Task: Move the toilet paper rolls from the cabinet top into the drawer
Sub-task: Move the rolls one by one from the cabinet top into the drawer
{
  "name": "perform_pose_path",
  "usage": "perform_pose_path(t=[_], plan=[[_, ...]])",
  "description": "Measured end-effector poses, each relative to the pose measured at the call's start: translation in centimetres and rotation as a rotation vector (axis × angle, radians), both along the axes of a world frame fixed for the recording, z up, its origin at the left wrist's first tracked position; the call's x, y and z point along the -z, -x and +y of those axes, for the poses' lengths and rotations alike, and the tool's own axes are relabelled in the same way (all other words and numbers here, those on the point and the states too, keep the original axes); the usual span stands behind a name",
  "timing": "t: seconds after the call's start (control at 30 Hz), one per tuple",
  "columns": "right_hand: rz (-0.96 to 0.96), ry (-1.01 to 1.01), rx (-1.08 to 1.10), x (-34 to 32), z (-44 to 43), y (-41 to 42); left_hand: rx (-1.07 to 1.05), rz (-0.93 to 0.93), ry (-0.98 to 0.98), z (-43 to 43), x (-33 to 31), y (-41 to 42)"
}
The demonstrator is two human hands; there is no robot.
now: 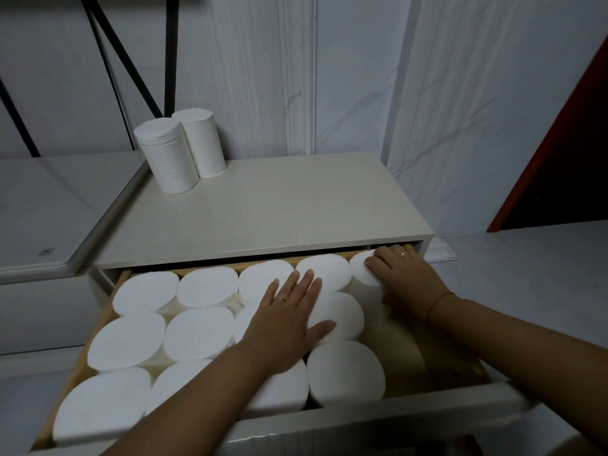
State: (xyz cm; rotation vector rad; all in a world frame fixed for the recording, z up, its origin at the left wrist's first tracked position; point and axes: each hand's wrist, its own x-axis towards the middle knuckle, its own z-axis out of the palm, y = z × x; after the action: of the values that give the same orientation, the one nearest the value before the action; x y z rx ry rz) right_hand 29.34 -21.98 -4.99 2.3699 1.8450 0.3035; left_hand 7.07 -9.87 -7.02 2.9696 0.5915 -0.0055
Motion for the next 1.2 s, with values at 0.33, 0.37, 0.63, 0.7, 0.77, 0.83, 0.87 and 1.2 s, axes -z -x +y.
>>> perform_pose_path(t=[0.33,0.37,0.63,0.7,0.77,0.83,0.87,1.2], plan=[[0.249,-0.098,0.104,-1.6,0.5,0.9,-0.016,-0.018,0.0,0.3,-0.3,0.7],[0.367,-0.17,0.117,-2.2,0.7,1.2,-0.023,-0.023,-0.006,0.5,-0.4,1.0],[0.862,-0.456,0.105,-4.2,6.1,4.5,-0.128,-0.062,-0.068,4.3,-3.8,4.3],[0.87,-0.478,0.086,-4.5,8.1,5.3,-0.156,-0.069,-0.058,5.4,-4.7,5.0],[0.884,-0.509,0.067,-4.9,10.0,6.2,-0.183,-0.073,-0.039,6.4,-5.5,5.8],[0.91,-0.532,0.051,-5.5,12.1,7.0,-0.202,-0.089,-0.031,7.5,-6.1,6.6],[0.92,-0.536,0.043,-5.8,13.3,7.4,-0.21,-0.1,-0.034,8.0,-6.3,7.0],[0.968,-0.558,-0.042,-8.2,25.3,11.2,-0.28,-0.15,-0.001,11.5,-5.1,9.8]])
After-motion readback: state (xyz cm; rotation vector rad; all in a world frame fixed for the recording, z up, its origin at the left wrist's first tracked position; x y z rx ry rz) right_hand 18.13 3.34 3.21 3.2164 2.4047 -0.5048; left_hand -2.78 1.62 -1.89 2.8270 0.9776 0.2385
